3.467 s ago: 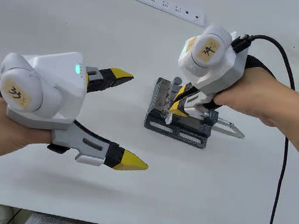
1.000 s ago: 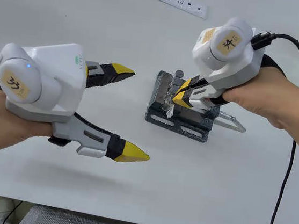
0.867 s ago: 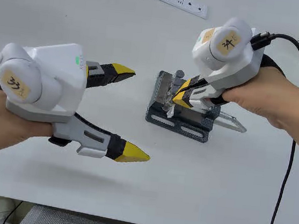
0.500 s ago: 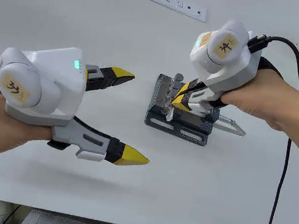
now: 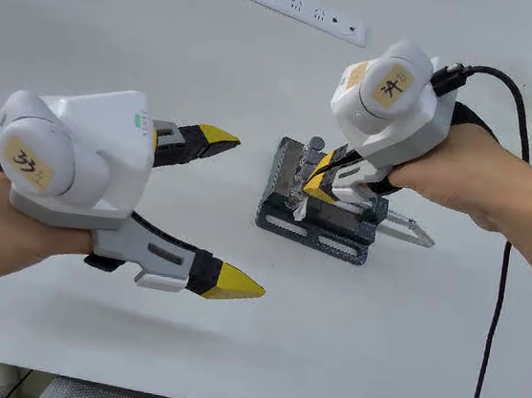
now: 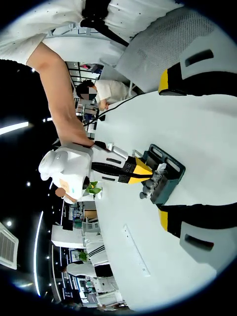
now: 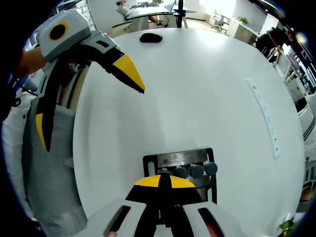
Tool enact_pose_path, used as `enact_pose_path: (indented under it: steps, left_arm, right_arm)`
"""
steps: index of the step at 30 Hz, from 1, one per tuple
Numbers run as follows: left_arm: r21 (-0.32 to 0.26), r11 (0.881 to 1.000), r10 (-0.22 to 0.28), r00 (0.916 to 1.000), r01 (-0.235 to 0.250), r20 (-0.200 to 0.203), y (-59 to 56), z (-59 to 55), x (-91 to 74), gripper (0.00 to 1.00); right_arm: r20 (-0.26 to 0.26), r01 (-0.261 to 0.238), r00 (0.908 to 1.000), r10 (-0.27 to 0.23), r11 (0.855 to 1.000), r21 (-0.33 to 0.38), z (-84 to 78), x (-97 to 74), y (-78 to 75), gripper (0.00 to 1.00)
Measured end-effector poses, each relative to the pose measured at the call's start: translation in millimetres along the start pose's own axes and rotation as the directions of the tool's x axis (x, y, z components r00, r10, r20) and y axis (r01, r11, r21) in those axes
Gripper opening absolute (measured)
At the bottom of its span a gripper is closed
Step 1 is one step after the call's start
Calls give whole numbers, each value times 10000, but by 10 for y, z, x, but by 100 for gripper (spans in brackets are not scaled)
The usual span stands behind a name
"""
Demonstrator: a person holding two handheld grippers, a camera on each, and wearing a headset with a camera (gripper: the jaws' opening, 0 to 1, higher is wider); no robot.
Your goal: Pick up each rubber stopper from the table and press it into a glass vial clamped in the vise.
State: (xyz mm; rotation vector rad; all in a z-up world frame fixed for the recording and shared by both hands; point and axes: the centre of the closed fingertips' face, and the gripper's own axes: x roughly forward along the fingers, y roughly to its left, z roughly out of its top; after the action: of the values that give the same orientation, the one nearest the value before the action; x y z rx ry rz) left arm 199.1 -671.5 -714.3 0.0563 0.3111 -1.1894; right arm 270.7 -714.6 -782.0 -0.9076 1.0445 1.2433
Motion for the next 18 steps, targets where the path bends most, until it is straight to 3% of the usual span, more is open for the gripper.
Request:
enact_pose_path:
  steps: [18]
  left_arm:
    - [-32, 10000, 0, 10000, 0, 43, 4, -7, 20, 90]
  right_arm:
    - [-510, -119, 9986, 105, 9996, -265, -21, 3, 18, 0]
